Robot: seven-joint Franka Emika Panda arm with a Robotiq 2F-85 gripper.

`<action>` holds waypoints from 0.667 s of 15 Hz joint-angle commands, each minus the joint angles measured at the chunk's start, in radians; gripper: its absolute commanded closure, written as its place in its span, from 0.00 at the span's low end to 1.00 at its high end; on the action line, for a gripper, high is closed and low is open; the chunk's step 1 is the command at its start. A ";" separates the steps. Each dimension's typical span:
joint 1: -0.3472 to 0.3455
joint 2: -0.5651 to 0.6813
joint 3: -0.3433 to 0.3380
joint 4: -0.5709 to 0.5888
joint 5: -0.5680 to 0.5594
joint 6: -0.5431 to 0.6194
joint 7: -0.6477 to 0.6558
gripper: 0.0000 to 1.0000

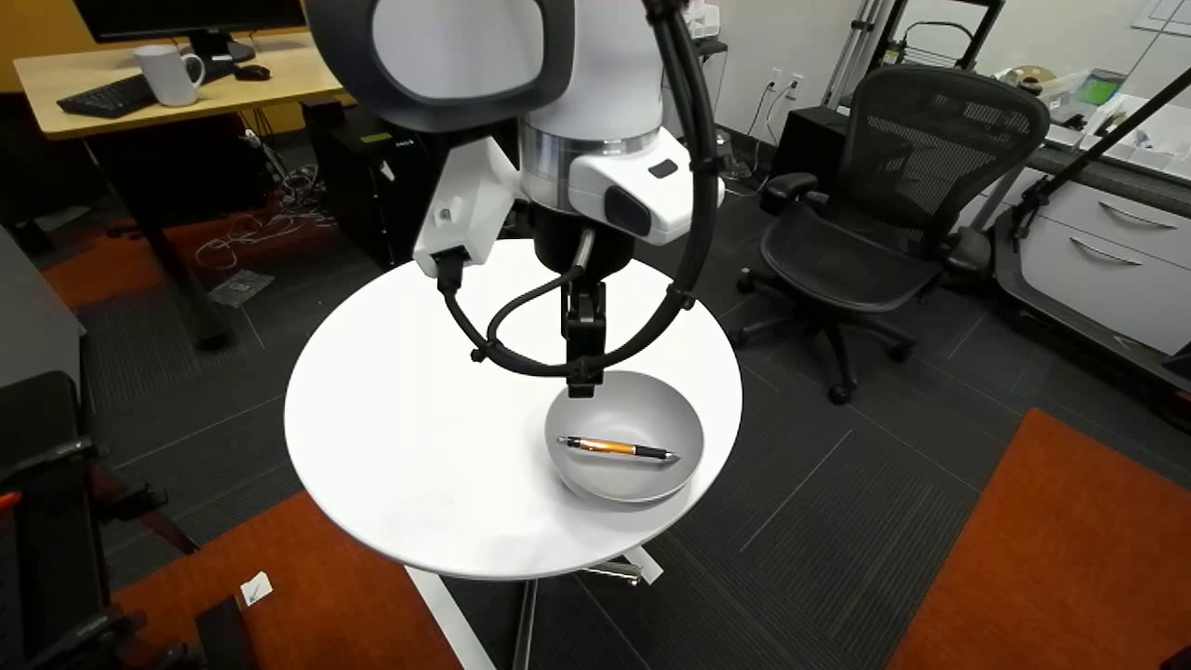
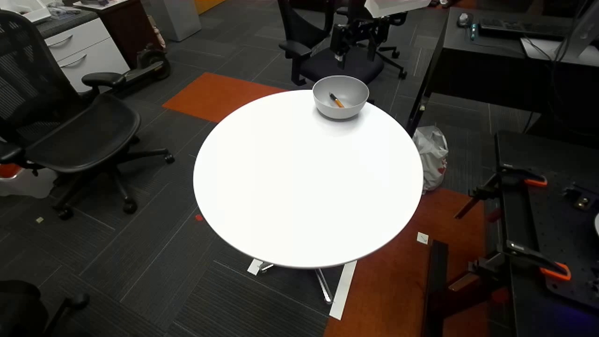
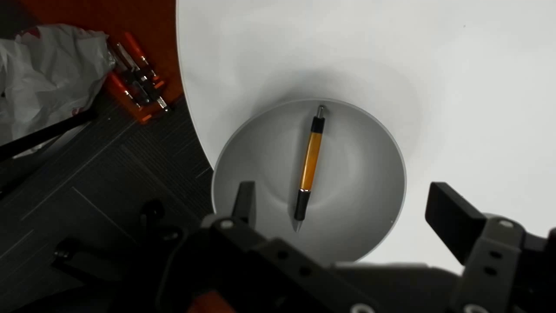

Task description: Put the pen on the table

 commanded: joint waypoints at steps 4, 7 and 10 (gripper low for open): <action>0.002 0.037 0.002 0.031 0.007 0.012 0.007 0.00; 0.005 0.104 -0.004 0.076 0.008 0.038 0.039 0.00; 0.007 0.174 -0.015 0.119 0.007 0.082 0.084 0.00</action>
